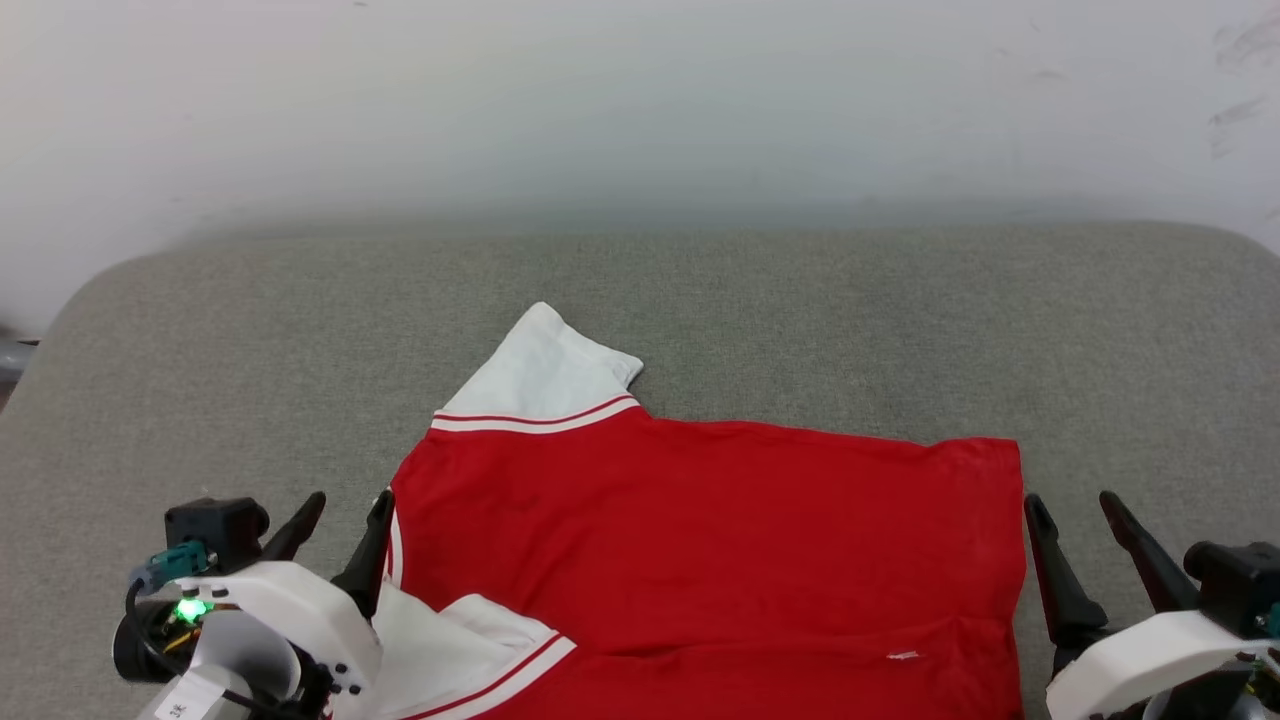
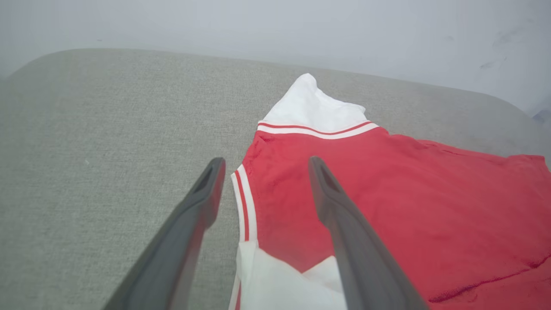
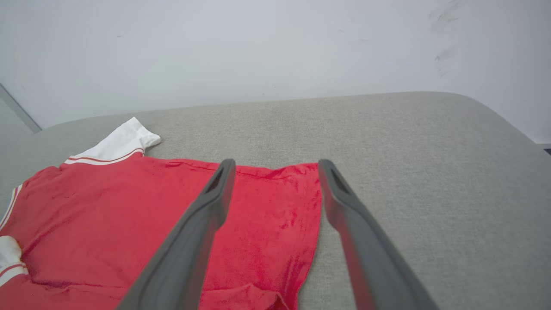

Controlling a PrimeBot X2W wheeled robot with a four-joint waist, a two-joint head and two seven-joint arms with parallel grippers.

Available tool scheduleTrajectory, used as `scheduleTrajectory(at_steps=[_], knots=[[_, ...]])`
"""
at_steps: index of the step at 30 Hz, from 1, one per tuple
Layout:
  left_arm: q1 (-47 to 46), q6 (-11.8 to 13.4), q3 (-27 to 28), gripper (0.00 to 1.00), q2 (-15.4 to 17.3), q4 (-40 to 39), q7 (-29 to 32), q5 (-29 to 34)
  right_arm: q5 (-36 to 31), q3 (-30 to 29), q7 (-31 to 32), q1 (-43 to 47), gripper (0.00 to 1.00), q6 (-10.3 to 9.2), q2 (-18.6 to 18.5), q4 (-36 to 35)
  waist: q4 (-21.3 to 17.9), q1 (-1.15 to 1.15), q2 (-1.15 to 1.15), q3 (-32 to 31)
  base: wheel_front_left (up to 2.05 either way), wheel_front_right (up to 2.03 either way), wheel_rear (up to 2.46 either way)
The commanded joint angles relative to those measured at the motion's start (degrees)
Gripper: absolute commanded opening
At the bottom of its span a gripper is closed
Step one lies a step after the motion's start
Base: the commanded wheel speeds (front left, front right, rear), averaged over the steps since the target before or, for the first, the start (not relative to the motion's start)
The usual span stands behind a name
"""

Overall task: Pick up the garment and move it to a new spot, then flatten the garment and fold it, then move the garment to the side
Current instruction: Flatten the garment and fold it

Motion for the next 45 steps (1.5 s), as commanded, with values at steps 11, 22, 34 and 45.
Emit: scheduleTrajectory(at_steps=[11,22,34,45], knots=[[-13.6,0.28,-0.41,1.0,-2.36,1.51,-1.58,4.0,-2.84,0.09,0.74,-6.54,1.0,-0.03,2.39,-8.07,-2.52,0.0,0.0,10.69,0.0,0.0,0.0],[-33.08,-7.1,-1.43,1.0,-0.69,7.13,12.15,0.82,-2.89,0.14,0.01,-11.79,1.0,-0.03,3.52,-8.75,-5.77,0.0,0.0,18.67,0.0,0.0,0.0],[-45.91,-10.58,-3.86,1.0,4.04,16.96,38.95,-6.44,-1.01,2.47,-2.78,-14.46,1.0,-0.03,3.93,-6.43,-11.96,0.0,0.0,24.04,0.0,0.0,0.0],[-44.53,-9.42,-6.18,1.0,5.98,24.15,48.76,-7.72,1.67,3.68,-5.42,-15.34,1.0,-0.03,3.95,-3.38,-15.6,0.0,0.0,27.59,0.0,0.0,0.0]])
